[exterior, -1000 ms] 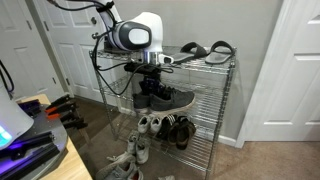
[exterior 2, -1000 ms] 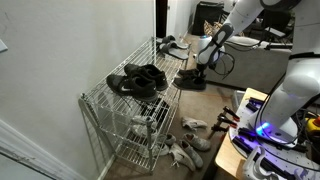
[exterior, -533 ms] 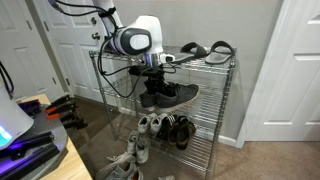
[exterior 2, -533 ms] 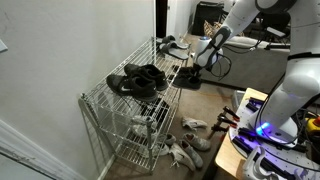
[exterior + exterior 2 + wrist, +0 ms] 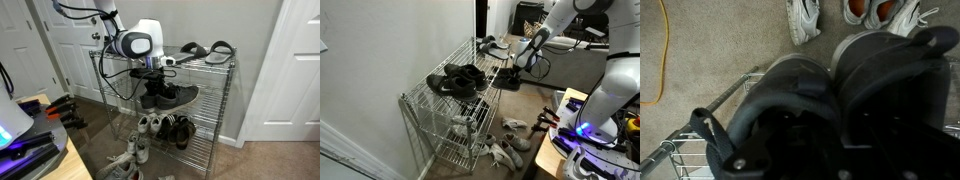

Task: Remove the grey pair of shoes from the top rack and put them on the second rack

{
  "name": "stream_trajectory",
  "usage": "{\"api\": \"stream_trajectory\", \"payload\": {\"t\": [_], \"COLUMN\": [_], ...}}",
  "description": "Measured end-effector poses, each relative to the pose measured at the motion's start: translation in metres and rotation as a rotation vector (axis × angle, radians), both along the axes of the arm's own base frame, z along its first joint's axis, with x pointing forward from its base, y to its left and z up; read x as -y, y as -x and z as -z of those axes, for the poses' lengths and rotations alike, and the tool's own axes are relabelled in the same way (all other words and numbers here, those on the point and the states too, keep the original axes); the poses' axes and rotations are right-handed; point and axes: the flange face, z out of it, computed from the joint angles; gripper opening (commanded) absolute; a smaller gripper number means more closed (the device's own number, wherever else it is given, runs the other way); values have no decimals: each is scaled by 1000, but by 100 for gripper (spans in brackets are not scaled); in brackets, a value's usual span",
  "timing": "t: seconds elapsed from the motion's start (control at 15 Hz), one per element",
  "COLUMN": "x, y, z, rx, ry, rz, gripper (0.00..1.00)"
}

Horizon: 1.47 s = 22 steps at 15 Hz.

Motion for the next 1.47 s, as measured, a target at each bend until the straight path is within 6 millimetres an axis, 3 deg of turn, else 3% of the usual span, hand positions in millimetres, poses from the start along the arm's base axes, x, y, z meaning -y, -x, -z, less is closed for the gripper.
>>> {"api": "stream_trajectory", "payload": {"t": [0.07, 0.33, 0.67, 0.87, 1.07, 1.47], "x": [0, -4, -31, -40, -38, -32], "y": [0, 4, 14, 9, 4, 2], "z": [0, 11, 67, 88, 90, 77], "rx": [0, -19, -34, 31, 99, 256], "ry": [0, -9, -48, -61, -61, -40], "rz": [0, -4, -27, -27, -9, -12], "gripper": [7, 7, 7, 7, 7, 7]}}
